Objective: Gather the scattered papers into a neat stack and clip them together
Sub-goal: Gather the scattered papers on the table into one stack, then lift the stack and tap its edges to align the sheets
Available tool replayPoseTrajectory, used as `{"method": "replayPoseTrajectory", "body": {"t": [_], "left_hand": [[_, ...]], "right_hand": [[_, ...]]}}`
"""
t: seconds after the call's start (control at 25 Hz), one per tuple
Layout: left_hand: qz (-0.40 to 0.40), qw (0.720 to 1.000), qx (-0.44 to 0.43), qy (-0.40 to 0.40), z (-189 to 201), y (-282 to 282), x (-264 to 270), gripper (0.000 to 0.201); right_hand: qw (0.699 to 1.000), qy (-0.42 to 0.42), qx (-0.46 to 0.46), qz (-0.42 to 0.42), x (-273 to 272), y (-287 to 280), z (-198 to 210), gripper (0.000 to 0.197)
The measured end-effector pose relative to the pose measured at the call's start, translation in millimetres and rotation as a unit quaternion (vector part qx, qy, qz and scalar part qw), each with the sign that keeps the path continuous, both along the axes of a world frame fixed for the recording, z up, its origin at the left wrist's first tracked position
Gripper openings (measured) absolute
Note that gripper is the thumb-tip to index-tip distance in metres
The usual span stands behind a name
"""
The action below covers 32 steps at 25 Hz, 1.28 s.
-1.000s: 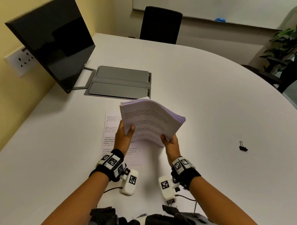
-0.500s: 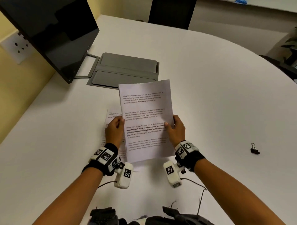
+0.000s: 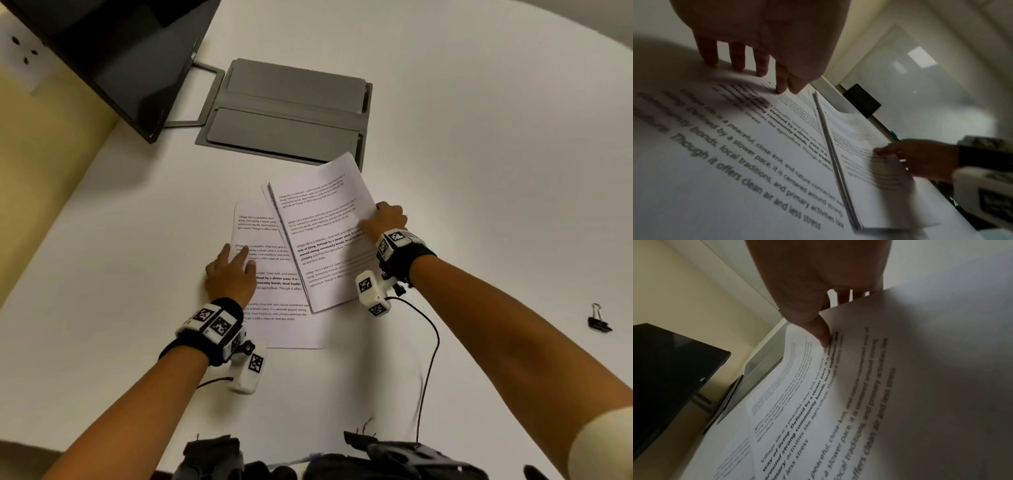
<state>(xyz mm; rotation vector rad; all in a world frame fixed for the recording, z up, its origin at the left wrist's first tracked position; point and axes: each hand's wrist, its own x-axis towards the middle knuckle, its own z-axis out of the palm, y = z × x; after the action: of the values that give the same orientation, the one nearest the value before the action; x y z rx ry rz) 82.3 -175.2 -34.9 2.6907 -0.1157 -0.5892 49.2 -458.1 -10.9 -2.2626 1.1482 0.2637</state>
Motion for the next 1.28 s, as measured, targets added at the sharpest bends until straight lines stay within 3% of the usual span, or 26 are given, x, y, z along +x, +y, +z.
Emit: {"method": "replayPoseTrajectory", "body": {"t": [0.16,0.52,0.76,0.92,1.12,1.28], "left_hand": [[-0.023,0.998,0.055,0.010,3,-10,-6,0.051],[-0.029,0.999,-0.015,0.002,-1,-11,2,0.047],[0.068,0.991,-0.116,-0.009,15,-14,-12,0.042],[0.123,0.977,-0.176,0.002,20,-13,-18,0.039],[0.147,0.969,-0.199,0.028,23,-12,-27,0.039],[0.208,0.952,-0.217,0.064,24,-15,-30,0.040]], "right_hand": [[1.000,0.018,-0.018,0.000,10,15,-4,0.058],[0.997,-0.052,0.050,-0.001,-14,70,-9,0.056],[0.998,-0.032,0.052,0.001,-27,103,-1,0.039],[0.997,-0.014,0.071,-0.017,-29,105,3,0.039],[0.975,-0.007,0.190,-0.113,-37,94,10,0.063],[0.962,-0.028,0.253,-0.095,-47,88,17,0.048]]}}
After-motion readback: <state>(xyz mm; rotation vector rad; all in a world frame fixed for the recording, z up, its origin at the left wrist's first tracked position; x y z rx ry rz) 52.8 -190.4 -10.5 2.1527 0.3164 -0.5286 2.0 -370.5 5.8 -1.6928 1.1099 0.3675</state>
